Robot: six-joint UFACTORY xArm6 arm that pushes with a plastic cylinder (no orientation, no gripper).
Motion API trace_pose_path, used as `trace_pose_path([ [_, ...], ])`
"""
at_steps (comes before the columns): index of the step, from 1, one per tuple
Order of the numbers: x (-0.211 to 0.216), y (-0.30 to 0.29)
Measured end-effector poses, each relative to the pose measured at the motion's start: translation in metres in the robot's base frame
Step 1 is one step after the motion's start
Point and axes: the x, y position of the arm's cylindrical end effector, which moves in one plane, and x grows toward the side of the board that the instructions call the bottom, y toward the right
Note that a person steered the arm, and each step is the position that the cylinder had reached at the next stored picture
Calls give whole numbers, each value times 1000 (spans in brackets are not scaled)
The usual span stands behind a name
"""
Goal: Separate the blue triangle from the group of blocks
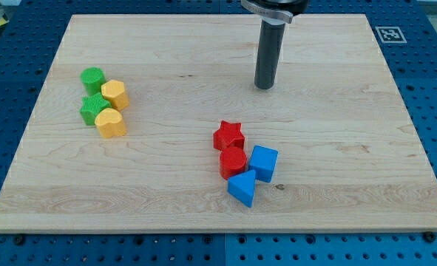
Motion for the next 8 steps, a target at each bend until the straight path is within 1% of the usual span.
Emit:
trace_pose_path([
  [3,0,0],
  [4,42,20],
  [6,175,42],
  [7,198,43],
  [8,220,22],
])
